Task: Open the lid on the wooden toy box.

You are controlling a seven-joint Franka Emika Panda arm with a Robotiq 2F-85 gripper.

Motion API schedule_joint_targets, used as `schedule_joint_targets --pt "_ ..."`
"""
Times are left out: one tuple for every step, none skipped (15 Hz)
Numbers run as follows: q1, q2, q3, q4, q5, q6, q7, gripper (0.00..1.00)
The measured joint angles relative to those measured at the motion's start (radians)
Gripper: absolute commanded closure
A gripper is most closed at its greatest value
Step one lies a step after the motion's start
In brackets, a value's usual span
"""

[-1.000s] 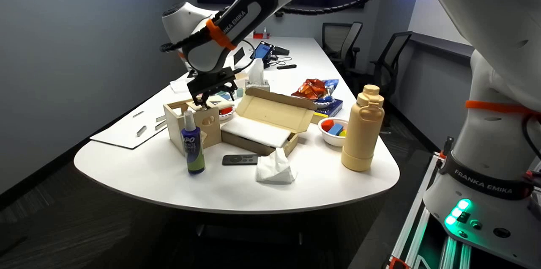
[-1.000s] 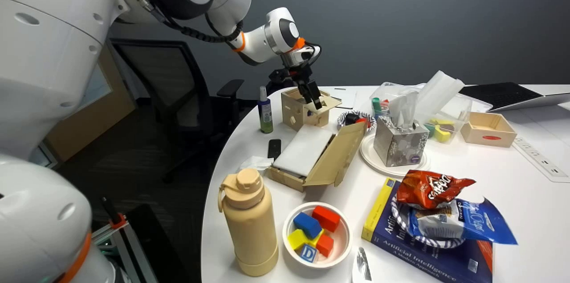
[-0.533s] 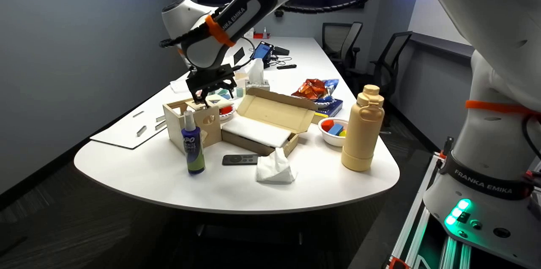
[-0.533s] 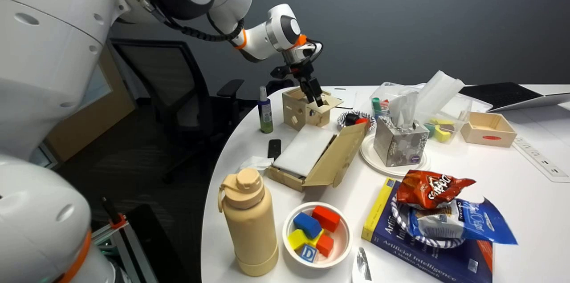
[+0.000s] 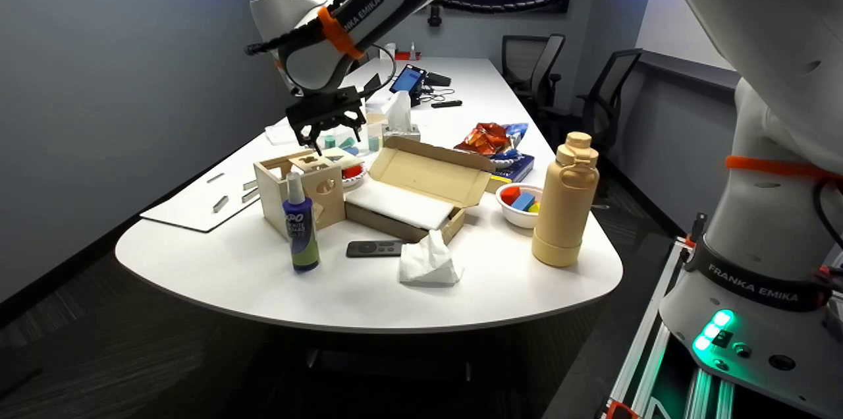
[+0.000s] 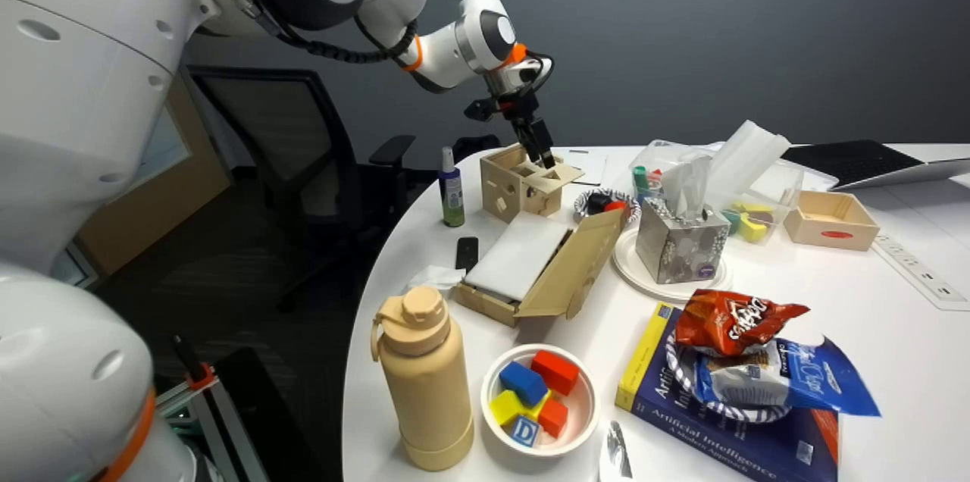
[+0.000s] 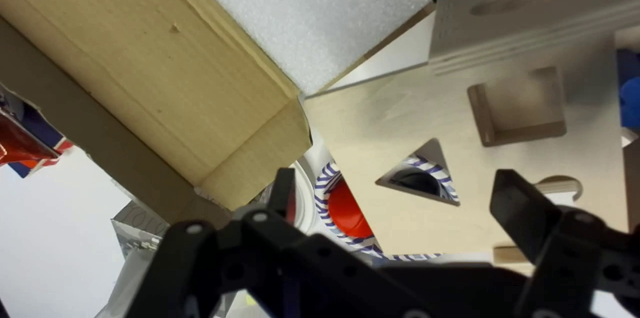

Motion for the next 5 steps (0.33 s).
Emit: schedule_joint_targets --pt "0.000 -0.006 0.001 0.006 0.002 -0.005 0.000 0.00" --pt "0.000 -0.013 0.003 0.011 0.005 -0.009 0.000 0.00" --pt "0.000 -0.021 0.005 0.014 0.006 -0.013 0.000 0.00" --pt "0.000 -0.030 0.007 0.015 0.006 -0.018 0.000 0.00" --pt "-0.001 -0.037 0.009 0.016 0.007 -0.024 0.000 0.00"
